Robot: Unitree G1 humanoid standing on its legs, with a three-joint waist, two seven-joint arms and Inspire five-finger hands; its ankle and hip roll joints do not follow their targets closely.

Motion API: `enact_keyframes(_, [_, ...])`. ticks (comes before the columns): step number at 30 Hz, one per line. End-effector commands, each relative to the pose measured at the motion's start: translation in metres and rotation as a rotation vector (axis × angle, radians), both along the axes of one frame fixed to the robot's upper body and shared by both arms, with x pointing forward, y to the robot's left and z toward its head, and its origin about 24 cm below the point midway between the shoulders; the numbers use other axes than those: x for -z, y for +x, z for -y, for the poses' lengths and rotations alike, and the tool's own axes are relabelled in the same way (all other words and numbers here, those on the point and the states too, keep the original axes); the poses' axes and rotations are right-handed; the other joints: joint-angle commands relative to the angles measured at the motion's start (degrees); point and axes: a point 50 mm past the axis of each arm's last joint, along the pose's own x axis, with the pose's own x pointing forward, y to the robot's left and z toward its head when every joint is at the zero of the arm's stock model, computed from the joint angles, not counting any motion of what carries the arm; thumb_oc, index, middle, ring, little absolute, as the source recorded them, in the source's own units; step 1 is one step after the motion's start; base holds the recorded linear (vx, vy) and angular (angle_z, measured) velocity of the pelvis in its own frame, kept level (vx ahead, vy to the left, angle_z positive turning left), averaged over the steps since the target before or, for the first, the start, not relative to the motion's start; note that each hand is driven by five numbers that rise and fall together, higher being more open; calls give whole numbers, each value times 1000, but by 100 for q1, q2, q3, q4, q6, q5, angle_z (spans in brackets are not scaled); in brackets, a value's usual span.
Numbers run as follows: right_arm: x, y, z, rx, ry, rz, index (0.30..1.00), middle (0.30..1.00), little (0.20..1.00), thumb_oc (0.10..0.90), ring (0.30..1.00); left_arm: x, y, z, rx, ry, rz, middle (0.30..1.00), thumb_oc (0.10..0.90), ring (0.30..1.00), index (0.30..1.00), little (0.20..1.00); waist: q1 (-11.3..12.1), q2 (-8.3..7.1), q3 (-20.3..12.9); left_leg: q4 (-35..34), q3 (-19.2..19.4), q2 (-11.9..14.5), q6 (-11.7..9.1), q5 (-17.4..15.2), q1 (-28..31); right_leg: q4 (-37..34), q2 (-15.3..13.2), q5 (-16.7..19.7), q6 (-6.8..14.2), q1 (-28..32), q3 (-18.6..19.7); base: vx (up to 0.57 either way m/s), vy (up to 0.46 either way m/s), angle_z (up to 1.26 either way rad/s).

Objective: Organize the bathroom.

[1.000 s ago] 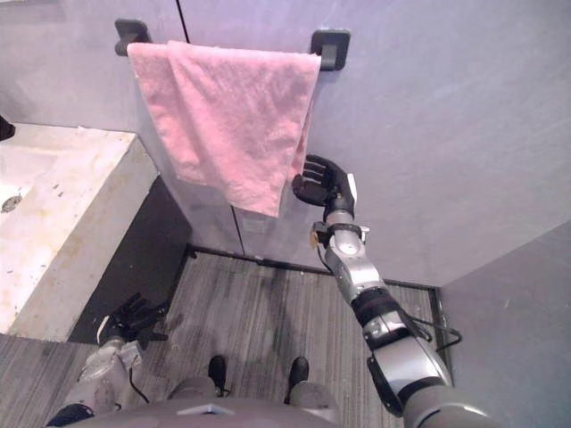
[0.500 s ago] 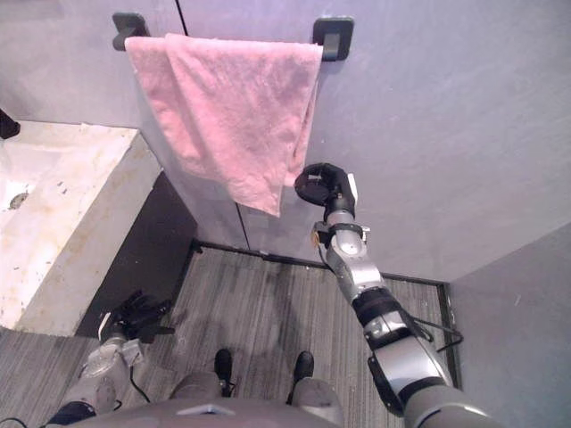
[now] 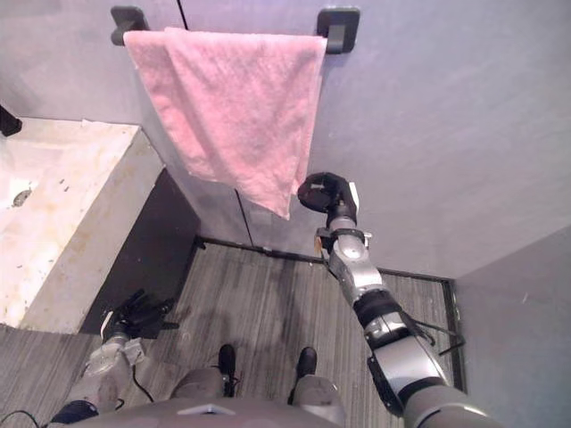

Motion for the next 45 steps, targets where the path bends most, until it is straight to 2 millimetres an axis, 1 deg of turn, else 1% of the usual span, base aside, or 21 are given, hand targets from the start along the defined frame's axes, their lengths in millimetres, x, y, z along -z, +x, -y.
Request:
enact_keyframes(1, [-35,14,-7,-46,3,175,300,300,300,400,300,-30,18,-23,23,132,157,900,800,900,900,900,15,-401,-261,1085,590,-413,189,-849,-292,567,-52,-940,120,-9,295,0,0,0])
enact_keyframes(6, [-34,15,-8,-40,-11,169,300,300,300,400,300,-29,16,-24,21,131,160,900,800,900,900,900,19,-369,-222,1118,606,-402,167,-836,-338,573,-82,-944,114,-15,288,0,0,0])
enact_keyframes(11, [-29,14,-5,-32,-10,149,300,300,300,400,300,-30,18,-23,20,130,161,900,800,900,900,900,12,-354,-215,1124,622,-395,159,-831,-358,584,-98,-946,119,-34,281,0,0,0])
enact_keyframes(13, [-25,12,-3,-32,-8,130,300,300,300,400,300,-30,17,-22,20,128,162,900,800,900,900,900,2,-343,-214,1135,644,-384,152,-829,-371,574,-110,-940,123,-37,277,0,0,0])
enact_keyframes(22, [-19,8,-1,-26,-13,120,300,300,300,400,300,-30,16,-22,22,126,162,900,800,900,900,900,-11,-327,-218,1131,685,-374,136,-826,-364,534,-138,-941,132,-3,259,1,7,3])
enact_keyframes(23, [-18,8,-2,-26,-11,116,514,514,514,543,514,-29,15,-21,22,125,161,900,800,900,900,900,-13,-334,-224,1121,695,-372,137,-825,-353,527,-140,-941,132,3,257,0,0,0])
enact_keyframes(24, [-17,8,-2,-24,-9,112,900,900,900,800,900,-29,16,-21,24,126,163,900,800,900,900,900,-14,-335,-227,1111,699,-373,136,-822,-342,524,-137,-940,131,5,257,0,0,0])
enact_keyframes(27, [-18,8,0,-20,13,112,900,900,900,800,900,-31,17,-21,23,127,166,900,800,900,900,900,-19,-340,-232,1119,712,-373,131,-826,-338,535,-149,-943,133,2,249,-29,30,0])
enact_keyframes(32, [-29,3,1,26,-20,201,900,900,900,800,900,-30,15,-23,-13,150,152,900,800,900,900,900,-109,-394,-284,1144,782,-433,168,-910,-267,546,-178,-945,159,-5,272,-88,79,0])
enact_keyframes(34, [-30,0,1,28,-47,229,900,900,900,800,900,-27,12,-24,-34,150,135,900,800,900,900,900,-142,-416,-315,1130,807,-457,190,-927,-241,534,-181,-929,177,-7,286,-116,97,-1])
enact_keyframes(35, [-31,-6,2,57,-72,254,900,900,900,800,900,-22,8,-25,-66,145,101,900,800,900,900,900,-198,-437,-355,1086,825,-486,211,-936,-204,545,-183,-919,214,-34,308,-161,134,-4])
enact_keyframes(37, [-27,-14,2,62,-102,264,900,900,900,800,900,-15,1,-26,-91,137,69,900,800,900,900,900,-266,-453,-392,1026,851,-501,240,-938,-151,568,-180,-909,247,-60,347,-159,140,-5])
enact_keyframes(38, [-21,-23,2,76,-137,274,900,900,900,800,900,-8,-5,-26,-105,131,31,900,800,900,900,900,-350,-467,-420,956,886,-525,279,-939,-88,581,-180,-890,287,-84,383,-139,127,-5])
enact_keyframes(39, [-18,-27,2,75,-142,269,900,900,900,800,900,-5,-8,-26,-115,120,19,900,800,900,900,900,-378,-467,-429,921,897,-533,292,-938,-61,583,-174,-887,298,-89,399,-232,215,-20])
enact_keyframes(40, [-5,-40,3,78,-171,249,900,900,900,800,900,4,-18,-25,-134,100,-26,900,800,900,900,900,-467,-475,-463,811,940,-558,334,-947,29,586,-163,-881,341,-109,438,-129,123,-24])
enact_keyframes(41, [-5,-40,3,79,-171,248,900,900,900,800,900,4,-18,-25,-133,100,-26,900,800,900,900,900,-464,-475,-463,805,942,-559,334,-947,37,587,-163,-883,342,-105,440,-198,182,-25])
enact_keyframes(42, [8,-52,4,78,-205,219,900,900,900,800,900,10,-23,-24,-134,95,-58,900,800,900,900,900,-544,-487,-485,702,971,-583,369,-940,118,572,-161,-854,392,-120,464,-217,198,-19])
enact_keyframes(43, [23,-64,10,102,-285,173,900,900,900,800,900,18,-32,-21,-132,83,-116,900,800,900,900,900,-611,-492,-507,574,981,-619,401,-929,187,543,-166,-809,448,-139,483,-290,262,-20])
enact_keyframes(45, [35,-74,13,94,-357,139,900,900,900,800,900,24,-41,-19,-131,77,-161,900,800,900,900,900,-680,-495,-520,430,984,-650,434,-912,272,519,-178,-761,510,-170,499,-241,211,-20])
